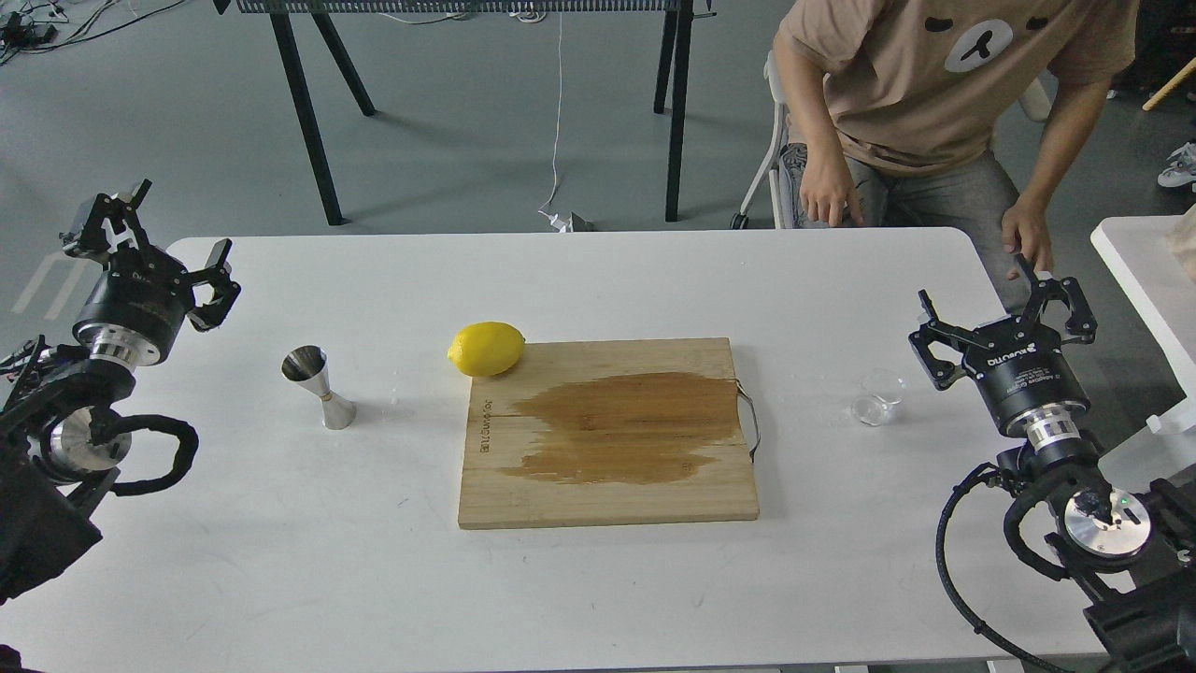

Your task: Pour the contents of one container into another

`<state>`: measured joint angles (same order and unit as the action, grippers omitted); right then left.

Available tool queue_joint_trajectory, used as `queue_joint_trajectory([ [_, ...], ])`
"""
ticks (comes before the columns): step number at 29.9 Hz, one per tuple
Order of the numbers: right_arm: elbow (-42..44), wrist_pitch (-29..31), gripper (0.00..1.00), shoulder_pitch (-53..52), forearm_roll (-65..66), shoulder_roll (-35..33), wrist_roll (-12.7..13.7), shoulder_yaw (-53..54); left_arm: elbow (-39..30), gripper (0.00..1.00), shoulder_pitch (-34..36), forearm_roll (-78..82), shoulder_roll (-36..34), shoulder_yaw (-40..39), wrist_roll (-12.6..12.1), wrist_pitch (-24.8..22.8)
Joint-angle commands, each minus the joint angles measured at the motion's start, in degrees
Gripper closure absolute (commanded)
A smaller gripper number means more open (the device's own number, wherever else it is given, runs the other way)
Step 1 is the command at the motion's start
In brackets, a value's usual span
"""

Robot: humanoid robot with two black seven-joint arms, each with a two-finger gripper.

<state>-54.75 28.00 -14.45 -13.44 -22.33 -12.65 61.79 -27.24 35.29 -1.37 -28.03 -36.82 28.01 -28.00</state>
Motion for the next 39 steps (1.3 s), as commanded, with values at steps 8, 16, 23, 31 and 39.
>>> queue_joint_trajectory([
  [8,0.0,0.0,0.01,0.04,-0.01,0.0,-0.01,0.0,0.0,0.0,0.48,-0.47,-0.8,-0.88,-0.01,0.0],
  [16,0.0,0.0,0.01,0.04,-0.01,0.09,-0.01,0.0,0.43,0.0,0.48,-0.12,-0.63,-0.8,-0.01,0.0],
  [23,0.17,0.0,0.01,-0.22,-0.01,0.09,0.08,1.05,1.23,0.0,2.59,9.08,-7.29,-0.71,-0.01,0.0],
  [31,0.17,0.0,0.01,-0.31,-0.01,0.09,0.08,1.05,0.35,0.0,7.77,29.2,-13.98,-0.8,-0.01,0.0],
  [39,0.17,0.0,0.01,-0.14,-0.01,0.09,0.08,0.96,-18.42,0.0,7.34,49.26,-20.13,-0.1,-0.01,0.0],
])
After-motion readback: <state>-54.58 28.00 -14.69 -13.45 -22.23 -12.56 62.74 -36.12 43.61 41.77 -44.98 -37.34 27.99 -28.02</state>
